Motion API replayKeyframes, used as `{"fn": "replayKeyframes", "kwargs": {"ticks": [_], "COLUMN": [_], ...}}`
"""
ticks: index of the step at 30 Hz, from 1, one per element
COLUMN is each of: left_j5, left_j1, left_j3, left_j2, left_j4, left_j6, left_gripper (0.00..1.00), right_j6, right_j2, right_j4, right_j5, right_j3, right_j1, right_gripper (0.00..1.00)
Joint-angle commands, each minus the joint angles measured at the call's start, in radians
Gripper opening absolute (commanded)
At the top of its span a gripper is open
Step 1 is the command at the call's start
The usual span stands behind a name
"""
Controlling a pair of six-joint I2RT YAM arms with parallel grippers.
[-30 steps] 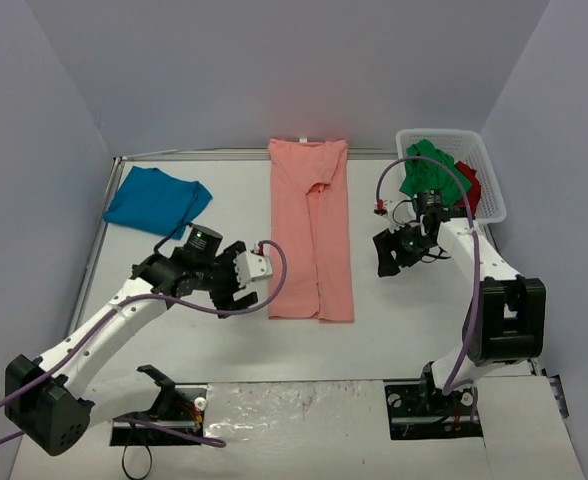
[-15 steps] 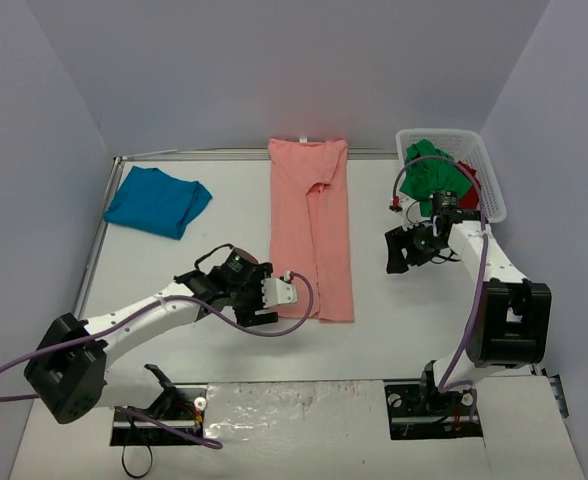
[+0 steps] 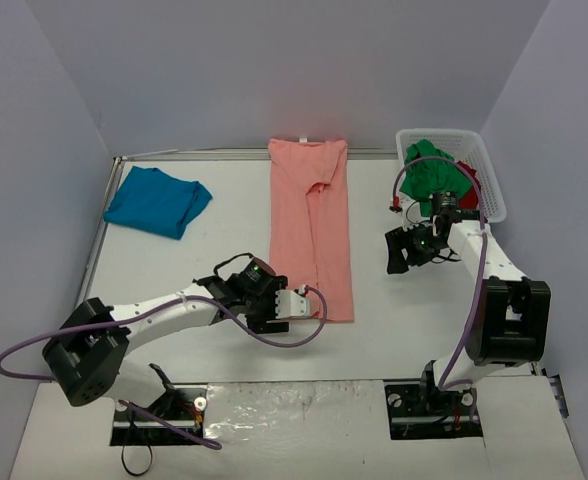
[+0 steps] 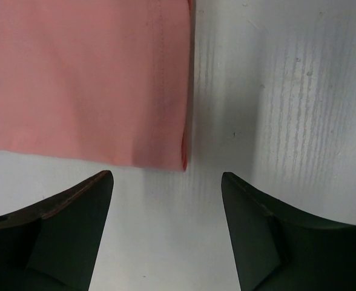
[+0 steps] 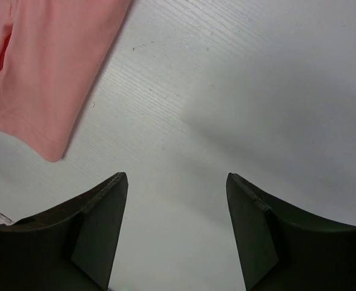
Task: Fold and stack the t-shirts
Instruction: Grab the bottom of the folded rectangular tshirt with both arms
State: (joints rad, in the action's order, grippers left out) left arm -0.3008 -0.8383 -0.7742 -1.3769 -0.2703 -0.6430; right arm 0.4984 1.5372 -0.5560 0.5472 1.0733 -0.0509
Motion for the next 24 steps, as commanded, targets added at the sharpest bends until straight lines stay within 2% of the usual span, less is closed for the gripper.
{"fn": "replayKeyframes", "kwargs": {"ticks": [1,9,13,24], "left_j5": [0.02,0.06,0.057,0.083], "left_j1": [-0.008,-0.008,-0.012,-0.027], "left_j3": [-0.037,-0.031,-0.056,-0.082], "left_j2": [-0.014,-0.047,-0.068,-0.117], "left_j4": [0.011,0.045,0.033,0.009], "left_j6": [0.017,0.032,0.037,0.037], "left_gripper": [0.7,0.68,0.62,0.59], "right_j6": [-0.004,-0.003,-0.004,-0.004], "right_j2": [0.009,0.015,0.026,0.032], "right_j4": [-0.01,-0.012,-0.012,-0.012], "right_j5": [-0.004,-0.006,-0.009,-0.02], "right_j3": [0.001,0.001,0.002,0.004], "right_j1": [-0.001,-0.001,-0.001,-0.001], "right_gripper": [0.62,0.63,0.63,0.63]}}
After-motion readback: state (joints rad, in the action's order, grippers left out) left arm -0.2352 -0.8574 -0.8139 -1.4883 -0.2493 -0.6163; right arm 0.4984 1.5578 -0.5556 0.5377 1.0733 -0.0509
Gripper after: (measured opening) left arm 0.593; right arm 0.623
